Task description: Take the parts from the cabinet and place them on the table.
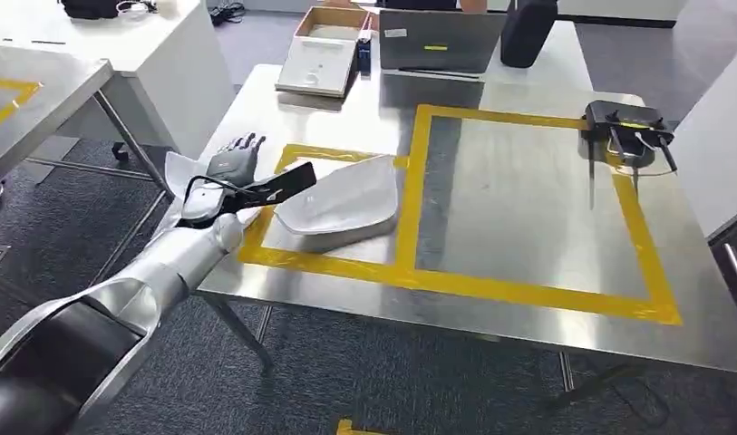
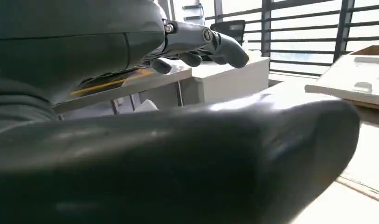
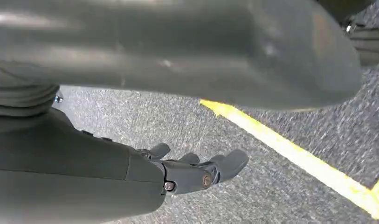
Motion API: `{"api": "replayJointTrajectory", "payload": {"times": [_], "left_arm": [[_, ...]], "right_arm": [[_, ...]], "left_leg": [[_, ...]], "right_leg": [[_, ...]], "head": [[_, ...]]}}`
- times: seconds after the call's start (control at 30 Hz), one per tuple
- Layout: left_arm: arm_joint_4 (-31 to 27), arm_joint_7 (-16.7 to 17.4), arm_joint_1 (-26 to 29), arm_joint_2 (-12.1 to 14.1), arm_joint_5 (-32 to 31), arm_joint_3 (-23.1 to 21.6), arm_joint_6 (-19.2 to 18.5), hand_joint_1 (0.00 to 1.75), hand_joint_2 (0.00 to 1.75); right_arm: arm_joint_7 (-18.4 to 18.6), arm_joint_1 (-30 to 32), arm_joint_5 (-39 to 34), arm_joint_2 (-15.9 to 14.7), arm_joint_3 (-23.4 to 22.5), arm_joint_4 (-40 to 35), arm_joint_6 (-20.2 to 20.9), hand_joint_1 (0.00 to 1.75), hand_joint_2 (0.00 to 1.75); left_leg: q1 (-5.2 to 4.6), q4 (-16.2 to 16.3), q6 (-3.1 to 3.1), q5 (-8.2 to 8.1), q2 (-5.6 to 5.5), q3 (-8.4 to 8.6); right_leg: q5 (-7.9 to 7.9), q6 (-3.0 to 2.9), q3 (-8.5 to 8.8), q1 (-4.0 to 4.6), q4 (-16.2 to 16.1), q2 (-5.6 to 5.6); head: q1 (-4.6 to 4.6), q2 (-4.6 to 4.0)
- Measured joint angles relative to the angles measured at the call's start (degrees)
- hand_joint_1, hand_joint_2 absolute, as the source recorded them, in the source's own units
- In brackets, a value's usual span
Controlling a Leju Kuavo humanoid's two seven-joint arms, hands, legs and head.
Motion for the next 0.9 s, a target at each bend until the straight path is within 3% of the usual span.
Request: {"api": "replayJointTrajectory", "payload": {"times": [0.03,0.07,0.13,0.17,0.2,0.23,0.3,0.33,0.4,0.43,0.47,0.5,0.53,0.63,0.77,0.9], "left_arm": [[0.0,0.0,0.0,0.0,0.0,0.0,0.0,0.00,0.00],[0.0,0.0,-0.1,0.1,0.0,0.0,0.0,0.00,0.00],[0.1,0.0,0.0,0.1,0.0,0.0,0.0,0.00,0.00],[0.2,0.0,0.2,0.1,0.0,0.0,0.0,0.00,0.00],[0.2,0.0,0.3,0.1,0.0,0.0,0.0,0.00,0.00],[0.2,-0.2,0.3,0.1,-0.1,0.0,0.0,0.00,0.00],[0.2,-3.5,-1.1,-1.1,-5.2,-1.0,-0.8,0.00,0.00],[0.2,-3.5,-3.0,-2.4,-8.3,-1.9,-4.0,0.00,0.00],[-0.2,-2.3,-6.3,-5.2,-10.6,-3.4,-8.3,0.00,0.00],[-0.4,-2.0,-7.3,-6.2,-10.9,-3.9,-8.6,0.00,0.00],[-0.6,-2.1,-8.1,-7.3,-11.4,-4.5,-8.7,0.00,0.00],[-0.6,-2.2,-8.7,-7.8,-11.9,-5.1,-8.4,0.00,0.00],[-0.6,-2.2,-9.0,-8.3,-12.3,-5.7,-8.2,0.00,0.00],[-0.6,-1.9,-9.3,-8.9,-12.7,-6.5,-7.2,0.00,0.00],[-0.5,-2.0,-9.4,-9.0,-13.4,-6.9,-6.1,0.00,0.00],[-0.5,-2.4,-9.5,-9.0,-13.5,-7.1,-5.8,0.00,0.00]], "right_arm": [[0.0,0.0,0.0,0.0,0.0,0.0,0.0,0.00,0.00],[0.0,-0.1,0.0,0.0,0.0,0.0,0.0,0.00,0.00],[0.0,0.0,0.0,0.0,0.0,0.0,0.0,0.00,0.00],[0.0,0.1,0.0,0.0,0.0,0.0,0.0,0.00,0.00],[0.0,0.1,0.0,0.0,0.0,0.0,0.0,0.00,0.00],[0.0,0.1,0.0,0.0,0.0,0.0,0.0,0.00,0.00],[-0.6,0.0,-0.7,0.0,-0.1,0.0,-0.2,0.00,0.00],[-0.5,-0.1,-0.8,0.0,-0.3,0.0,-0.3,0.00,0.00],[-0.4,-0.6,-0.8,0.0,-0.5,0.0,-0.4,0.00,0.00],[-0.4,-0.9,-0.8,0.0,-0.6,0.0,-0.4,0.00,0.00],[-0.4,-1.1,-0.8,0.0,-0.6,0.0,-0.4,0.00,0.00],[-0.4,-1.2,-0.8,0.0,-0.7,0.0,-0.4,0.00,0.00],[-0.4,-1.2,-0.7,0.1,-0.7,0.0,-0.5,0.00,0.00],[-0.5,-1.0,-0.7,0.2,-0.9,0.0,-0.6,0.00,0.00],[-0.5,-0.9,-0.5,0.2,-1.0,0.0,-0.7,0.00,0.00],[-0.3,-0.9,-0.4,0.4,-1.0,0.0,-0.7,0.00,0.00]], "left_leg": [[0.00,1.6,-0.19,-1.17,0.06,-0.50],[0.04,5.3,-0.42,-3.41,0.05,-2.16],[0.11,14.5,-0.75,-7.16,0.05,-6.54],[0.11,17.6,-0.84,-7.69,0.06,-8.13],[0.13,17.8,-0.86,-6.89,0.07,-8.43],[0.17,15.6,-0.78,-4.89,0.07,-7.53],[0.24,5.2,-0.50,0.55,0.07,-2.64],[0.22,1.2,-0.30,0.65,0.02,-0.99],[0.03,1.3,0.37,0.86,-0.54,-0.81],[0.09,0.9,0.82,0.61,-0.53,-0.66],[0.08,0.7,0.73,0.73,-0.45,-0.68],[0.02,0.7,0.76,0.72,-0.35,-0.68],[-0.07,0.7,1.08,0.66,-0.18,-0.64],[-0.24,0.7,1.65,0.70,0.06,-0.73],[-0.71,1.0,2.38,0.62,-0.02,-1.00],[-1.20,1.1,3.01,0.53,-0.01,-1.07]], "right_leg": [[0.00,-0.34,0.12,0.06,-0.1,-0.04],[0.04,-0.66,0.11,0.06,-0.1,-0.04],[-0.02,-0.75,0.10,0.08,-0.1,-0.01],[-0.03,-0.76,0.10,0.08,0.0,0.00],[-0.04,-0.75,0.11,0.08,0.0,0.02],[-0.08,-0.71,0.14,0.04,0.1,0.09],[-0.38,-0.24,0.29,-0.10,0.5,0.18],[-0.65,0.18,-0.01,0.02,0.8,-0.04],[-0.83,0.85,-0.25,0.32,1.1,-0.65],[-0.81,1.06,-0.22,0.49,1.0,-0.65],[-0.81,-0.51,-0.09,0.50,1.0,-0.64],[-0.51,-1.57,-0.16,0.59,0.9,-0.47],[-0.42,-1.49,-0.09,0.55,0.7,-0.33],[0.01,-0.76,0.07,0.49,0.1,-0.12],[0.23,1.72,0.20,-0.01,-0.4,-0.21],[0.31,3.04,0.21,-0.54,-0.5,-0.18]], "head": [[-0.09,0.00],[-0.15,0.00],[-0.13,0.00],[-0.13,0.00],[-0.15,0.00],[-0.15,0.00],[-0.29,0.00],[-0.53,0.00],[-0.50,0.00],[-0.41,0.00],[-0.35,0.00],[-0.18,0.00],[-0.17,0.00],[-0.20,0.00],[-0.20,0.00],[-0.20,0.00]]}}
